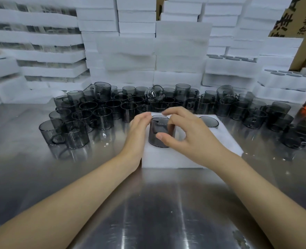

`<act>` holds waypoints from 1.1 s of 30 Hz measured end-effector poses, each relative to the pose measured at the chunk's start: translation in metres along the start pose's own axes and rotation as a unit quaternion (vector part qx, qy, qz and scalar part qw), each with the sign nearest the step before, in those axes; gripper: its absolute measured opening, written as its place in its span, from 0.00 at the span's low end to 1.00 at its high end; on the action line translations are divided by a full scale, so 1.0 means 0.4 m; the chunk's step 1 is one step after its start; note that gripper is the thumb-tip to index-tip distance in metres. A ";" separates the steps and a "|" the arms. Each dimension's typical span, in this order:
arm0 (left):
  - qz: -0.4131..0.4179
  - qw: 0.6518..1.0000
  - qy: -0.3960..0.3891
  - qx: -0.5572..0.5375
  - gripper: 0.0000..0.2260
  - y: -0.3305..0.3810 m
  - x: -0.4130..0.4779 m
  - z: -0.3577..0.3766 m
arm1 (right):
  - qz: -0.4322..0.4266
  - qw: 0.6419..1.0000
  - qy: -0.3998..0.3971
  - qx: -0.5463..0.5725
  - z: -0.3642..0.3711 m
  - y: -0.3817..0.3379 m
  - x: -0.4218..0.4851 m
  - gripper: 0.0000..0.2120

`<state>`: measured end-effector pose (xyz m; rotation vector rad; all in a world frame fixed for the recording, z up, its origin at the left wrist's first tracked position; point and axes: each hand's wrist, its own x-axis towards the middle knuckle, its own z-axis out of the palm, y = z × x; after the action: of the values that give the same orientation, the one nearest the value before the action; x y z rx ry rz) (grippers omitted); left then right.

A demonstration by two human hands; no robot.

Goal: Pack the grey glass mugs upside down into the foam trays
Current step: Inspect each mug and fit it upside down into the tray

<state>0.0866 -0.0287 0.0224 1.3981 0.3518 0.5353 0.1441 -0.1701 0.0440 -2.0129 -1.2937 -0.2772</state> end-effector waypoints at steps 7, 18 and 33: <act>0.014 0.999 -0.037 0.026 0.14 0.012 -0.010 0.002 | 0.013 0.998 -0.025 0.059 0.008 -0.005 0.012 0.06; 0.041 0.997 -0.028 0.056 0.16 0.006 -0.014 0.006 | 0.001 0.998 -0.059 0.037 -0.006 -0.007 0.020 0.06; 0.127 0.970 -0.044 0.201 0.18 -0.007 -0.015 0.002 | -0.037 0.998 -0.036 0.043 0.015 -0.013 0.019 0.05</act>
<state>0.0823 -0.0330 0.0193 1.8691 0.2166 0.6315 0.1421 -0.1595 0.0461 -1.9205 -1.4040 -0.1821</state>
